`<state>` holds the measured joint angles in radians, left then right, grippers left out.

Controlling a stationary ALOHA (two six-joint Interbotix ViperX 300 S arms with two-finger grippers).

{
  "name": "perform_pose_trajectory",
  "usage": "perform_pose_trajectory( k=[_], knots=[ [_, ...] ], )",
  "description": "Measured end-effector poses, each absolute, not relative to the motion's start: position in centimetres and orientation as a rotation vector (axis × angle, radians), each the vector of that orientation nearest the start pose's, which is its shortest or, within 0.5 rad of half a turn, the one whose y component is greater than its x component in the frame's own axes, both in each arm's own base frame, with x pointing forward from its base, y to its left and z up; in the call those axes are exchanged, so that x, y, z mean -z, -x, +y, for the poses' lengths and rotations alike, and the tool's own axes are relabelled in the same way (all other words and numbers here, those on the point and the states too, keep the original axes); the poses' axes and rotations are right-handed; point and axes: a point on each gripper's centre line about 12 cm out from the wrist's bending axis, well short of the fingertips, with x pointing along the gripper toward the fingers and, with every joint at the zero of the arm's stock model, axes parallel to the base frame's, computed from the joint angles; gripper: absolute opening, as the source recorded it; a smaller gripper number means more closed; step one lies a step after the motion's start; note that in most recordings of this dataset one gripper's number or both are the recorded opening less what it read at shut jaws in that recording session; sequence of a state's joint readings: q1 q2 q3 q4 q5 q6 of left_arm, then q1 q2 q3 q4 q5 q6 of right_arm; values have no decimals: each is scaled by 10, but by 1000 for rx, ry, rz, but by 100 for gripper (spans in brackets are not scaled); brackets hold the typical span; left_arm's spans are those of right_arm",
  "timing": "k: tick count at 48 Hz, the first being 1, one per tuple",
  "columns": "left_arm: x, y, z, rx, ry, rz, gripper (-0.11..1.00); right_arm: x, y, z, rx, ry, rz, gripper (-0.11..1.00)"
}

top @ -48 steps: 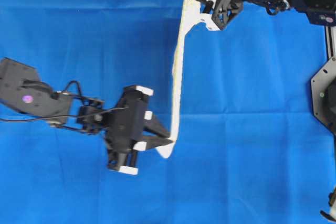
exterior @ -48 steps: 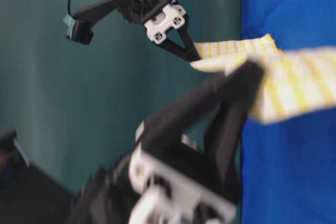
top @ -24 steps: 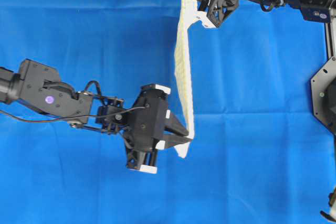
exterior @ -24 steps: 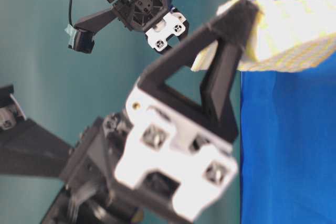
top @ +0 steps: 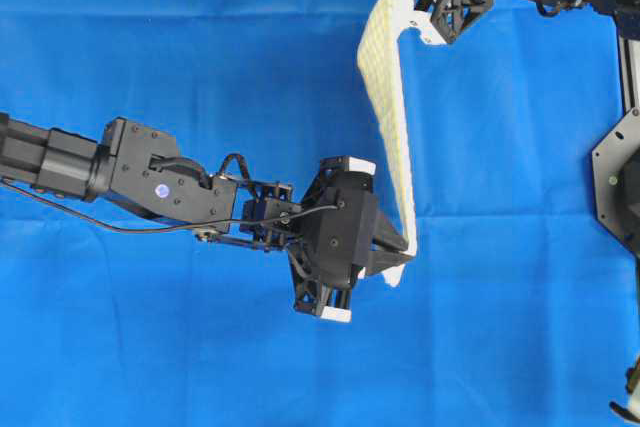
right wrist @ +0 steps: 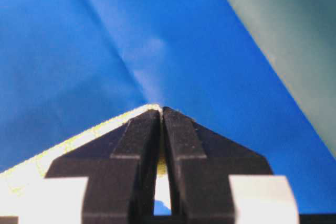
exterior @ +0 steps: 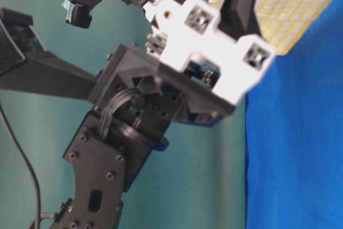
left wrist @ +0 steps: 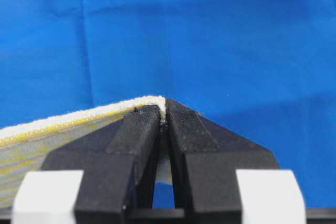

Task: Fold the yellow towel.
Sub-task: 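Lay the strip down vertically, right gripper at top, left at bottom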

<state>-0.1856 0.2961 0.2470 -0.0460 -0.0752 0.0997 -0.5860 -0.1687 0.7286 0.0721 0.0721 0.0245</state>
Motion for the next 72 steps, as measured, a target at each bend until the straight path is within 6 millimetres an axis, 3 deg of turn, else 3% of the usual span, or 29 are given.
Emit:
perform_pose_trajectory(
  k=[7, 15, 30, 40, 67, 72],
  knots=[
    [-176, -490, -92, 191, -97, 493, 2, -197, -302, -200, 590, -284, 608, 2],
    [-161, -467, -87, 186, -93, 518, 2, -186, -317, -208, 587, -291, 636, 2],
    [-149, -425, -81, 159, -1, 521, 2, -174, -376, -215, 528, -271, 642, 2],
    [-144, -405, -85, 166, 36, 513, 2, -174, -405, -213, 490, -244, 634, 2],
    [-132, -396, -92, 172, 72, 529, 3, -151, -422, -203, 444, -217, 696, 2],
    [-131, -396, -94, 169, 97, 537, 17, -145, -425, -202, 439, -214, 706, 7]
  ],
)
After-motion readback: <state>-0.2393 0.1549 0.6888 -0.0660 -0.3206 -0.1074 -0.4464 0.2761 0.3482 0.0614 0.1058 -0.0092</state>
